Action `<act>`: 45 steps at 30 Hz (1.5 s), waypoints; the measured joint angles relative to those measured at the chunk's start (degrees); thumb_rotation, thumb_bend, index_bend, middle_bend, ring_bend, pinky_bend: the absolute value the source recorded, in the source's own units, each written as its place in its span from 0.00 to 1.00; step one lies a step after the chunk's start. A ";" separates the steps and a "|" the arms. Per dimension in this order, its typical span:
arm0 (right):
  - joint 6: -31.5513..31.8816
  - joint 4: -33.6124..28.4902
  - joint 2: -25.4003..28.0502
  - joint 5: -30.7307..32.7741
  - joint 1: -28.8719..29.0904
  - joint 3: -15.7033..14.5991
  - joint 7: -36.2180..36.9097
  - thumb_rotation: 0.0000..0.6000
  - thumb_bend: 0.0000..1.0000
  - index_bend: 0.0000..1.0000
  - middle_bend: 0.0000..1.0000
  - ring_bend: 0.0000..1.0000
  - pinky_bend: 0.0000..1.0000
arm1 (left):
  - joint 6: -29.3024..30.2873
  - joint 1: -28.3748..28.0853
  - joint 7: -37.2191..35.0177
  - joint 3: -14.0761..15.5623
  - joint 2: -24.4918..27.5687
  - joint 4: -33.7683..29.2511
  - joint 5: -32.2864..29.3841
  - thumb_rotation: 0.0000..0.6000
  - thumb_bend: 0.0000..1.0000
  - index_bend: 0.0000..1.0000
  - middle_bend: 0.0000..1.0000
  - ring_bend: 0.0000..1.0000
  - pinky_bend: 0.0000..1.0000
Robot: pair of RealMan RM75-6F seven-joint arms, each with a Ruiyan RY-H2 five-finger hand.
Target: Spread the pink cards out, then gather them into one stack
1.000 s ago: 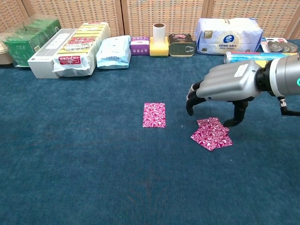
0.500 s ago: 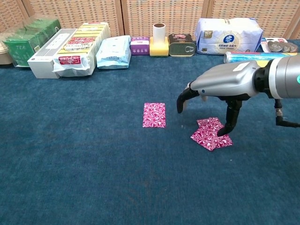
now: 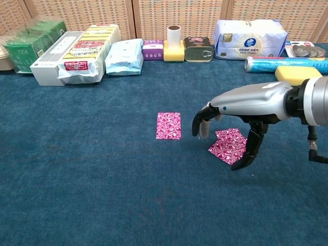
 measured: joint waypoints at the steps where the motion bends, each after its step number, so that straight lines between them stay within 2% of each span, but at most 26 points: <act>1: 0.11 -0.08 -0.11 0.29 0.03 0.05 -0.09 0.91 0.21 0.23 0.29 0.10 0.15 | 0.00 0.00 0.00 0.00 0.00 0.00 0.01 1.00 0.03 0.00 0.00 0.00 0.03; 10: 1.51 -0.07 -2.78 4.84 0.81 0.36 -2.63 0.90 0.21 0.23 0.29 0.08 0.15 | -0.03 -0.04 -0.17 0.02 0.05 0.01 0.05 1.00 0.03 0.00 0.00 0.00 0.03; 20: 3.15 5.02 -8.91 12.88 2.83 0.74 -6.26 0.91 0.21 0.23 0.29 0.08 0.14 | -0.45 -0.26 -0.42 -0.07 0.16 0.15 -0.31 1.00 0.03 0.00 0.00 0.00 0.04; 45: 2.83 4.79 -6.83 13.65 2.35 -3.01 -6.51 0.89 0.21 0.23 0.29 0.08 0.16 | -0.47 -0.31 -0.78 -0.10 0.31 0.12 -0.44 1.00 0.03 0.00 0.00 0.00 0.04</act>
